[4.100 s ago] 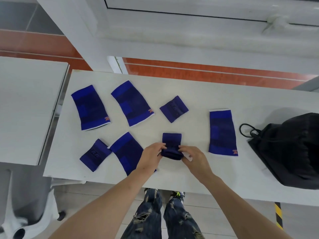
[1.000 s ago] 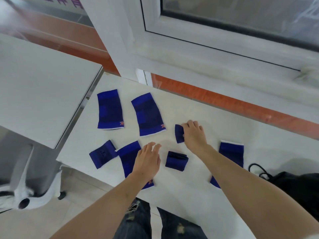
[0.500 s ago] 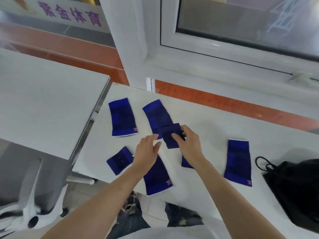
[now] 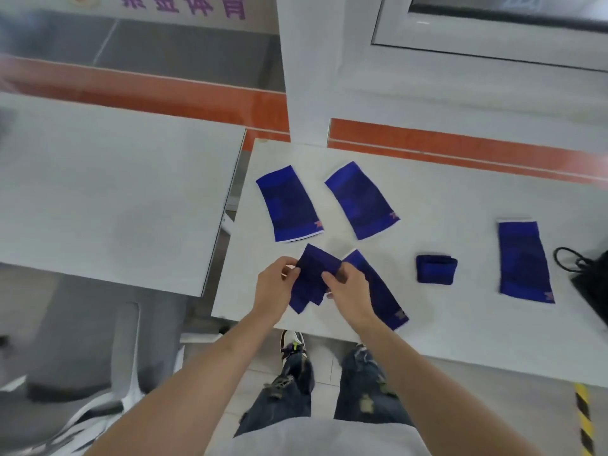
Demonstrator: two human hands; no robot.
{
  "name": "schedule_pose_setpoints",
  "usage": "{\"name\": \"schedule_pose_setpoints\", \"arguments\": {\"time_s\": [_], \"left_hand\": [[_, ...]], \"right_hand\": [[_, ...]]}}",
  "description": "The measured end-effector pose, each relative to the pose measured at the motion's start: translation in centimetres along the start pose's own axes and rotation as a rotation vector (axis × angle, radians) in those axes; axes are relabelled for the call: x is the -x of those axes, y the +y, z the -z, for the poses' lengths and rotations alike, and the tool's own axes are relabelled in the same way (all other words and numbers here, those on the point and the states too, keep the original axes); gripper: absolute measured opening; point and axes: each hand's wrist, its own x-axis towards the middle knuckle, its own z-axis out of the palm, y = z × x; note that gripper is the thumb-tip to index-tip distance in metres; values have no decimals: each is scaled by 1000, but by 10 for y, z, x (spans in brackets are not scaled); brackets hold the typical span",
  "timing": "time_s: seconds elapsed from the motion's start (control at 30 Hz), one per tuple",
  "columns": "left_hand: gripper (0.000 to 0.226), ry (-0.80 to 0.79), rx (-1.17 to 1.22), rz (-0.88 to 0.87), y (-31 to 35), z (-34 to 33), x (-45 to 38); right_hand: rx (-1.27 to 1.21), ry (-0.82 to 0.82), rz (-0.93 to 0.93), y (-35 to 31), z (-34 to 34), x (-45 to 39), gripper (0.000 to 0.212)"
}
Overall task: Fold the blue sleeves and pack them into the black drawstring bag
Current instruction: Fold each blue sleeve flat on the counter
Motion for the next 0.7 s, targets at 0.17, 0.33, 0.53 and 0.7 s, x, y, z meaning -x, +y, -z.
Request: {"name": "schedule_pose_setpoints", "arguments": {"time_s": [0.17, 0.33, 0.53, 0.7], "left_hand": [[13, -46, -177, -40, -24, 2, -7], [14, -60, -302, -68, -38, 2, -19], [14, -65, -381, -75, -49, 1, -30], [17, -98, -399, -53, -55, -2, -33]], "right_hand": [[-23, 51, -126, 17, -23, 11, 13], [-15, 78, -199, 30, -40, 8, 10], [55, 124, -207, 37, -53, -1, 10], [59, 186, -207, 45, -59, -8, 7]]}}
